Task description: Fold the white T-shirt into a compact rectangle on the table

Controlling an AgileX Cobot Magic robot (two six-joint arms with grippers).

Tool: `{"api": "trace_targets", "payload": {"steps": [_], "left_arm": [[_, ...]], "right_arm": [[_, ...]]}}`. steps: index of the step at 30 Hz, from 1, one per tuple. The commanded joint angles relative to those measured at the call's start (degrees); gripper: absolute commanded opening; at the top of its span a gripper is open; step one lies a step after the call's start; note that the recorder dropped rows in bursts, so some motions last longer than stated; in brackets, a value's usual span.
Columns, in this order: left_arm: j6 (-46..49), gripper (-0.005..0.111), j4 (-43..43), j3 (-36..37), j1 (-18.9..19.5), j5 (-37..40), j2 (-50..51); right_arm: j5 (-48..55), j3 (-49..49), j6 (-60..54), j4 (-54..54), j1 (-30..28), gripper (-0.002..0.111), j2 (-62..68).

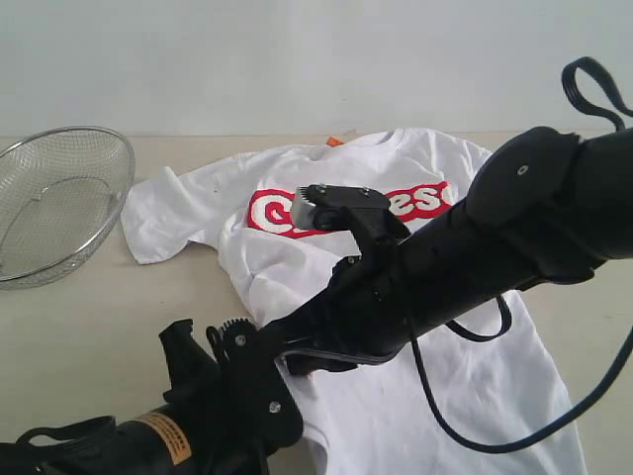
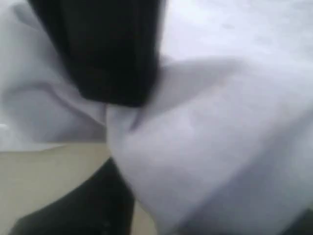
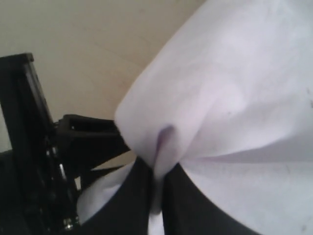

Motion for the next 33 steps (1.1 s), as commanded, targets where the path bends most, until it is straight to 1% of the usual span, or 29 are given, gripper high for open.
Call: {"api": "trace_targets", "payload": {"steps": [1,3,5,6,8,10,11,12,13,16,18,22,23,25,29,31,33], "left_arm": [[-0.33,0.006,0.48,-0.31,1.39,2.14,0.46],[0.14,0.005,0.48,-0.31,1.39,2.56,0.46],[0.59,0.005,1.08,-0.31,1.39,3.60,0.46],[0.59,0.005,1.48,-0.31,1.39,4.33,0.46],[0.59,0.005,1.89,-0.31,1.39,5.04,0.46],[0.59,0.005,1.89,-0.31,1.39,5.76,0.46],[0.59,0.005,1.89,-0.31,1.39,6.09,0.46],[0.85,0.005,1.89,-0.31,1.39,6.50,0.46],[0.99,0.005,1.89,-0.31,1.39,6.98,0.46],[0.99,0.005,1.79,-0.31,1.39,7.65,0.46],[0.99,0.005,1.79,-0.31,1.39,7.76,0.46],[1.26,0.005,1.79,-0.31,1.39,7.76,0.46],[1.39,0.005,1.79,-0.31,1.39,7.87,0.46],[2.27,0.005,1.79,-0.31,1.39,8.29,0.46],[3.20,0.005,1.37,-0.31,1.39,10.05,0.21],[3.37,0.005,1.30,-0.31,1.39,10.80,-0.48],[3.68,0.005,-0.30,-0.16,1.39,10.81,-1.59]], "right_arm": [[0.24,0.10,-1.10,-0.03,0.03,0.000,-0.63],[1.00,0.10,-1.94,-0.88,0.03,0.001,-0.63],[1.55,0.10,-2.08,-1.00,0.03,0.008,-0.63],[1.74,0.10,-1.60,-1.00,0.03,0.016,-0.63],[2.38,0.10,-0.15,-1.00,0.03,0.035,-0.63],[2.97,0.10,1.35,-1.29,0.03,0.060,-0.63],[3.23,0.10,2.89,-1.53,0.03,0.065,-0.63],[3.66,0.10,4.28,-2.13,0.03,0.065,-0.63],[3.79,0.10,5.12,-2.75,0.03,0.060,-0.75],[4.06,0.10,7.97,-5.69,-0.21,0.040,-2.24],[4.75,0.10,9.96,-7.51,-1.37,0.033,-4.25],[7.92,0.10,16.94,-15.90,-5.29,0.019,-10.08],[9.47,0.10,19.13,-18.50,-6.23,0.014,-11.68],[12.82,0.10,23.91,-23.61,-7.60,-0.001,-14.04],[21.15,0.23,35.35,-37.89,-8.01,0.000,-15.27],[23.31,1.38,38.54,-41.40,-8.01,0.000,-15.15],[23.81,3.82,39.46,-42.45,-8.01,0.000,-15.01]]}}
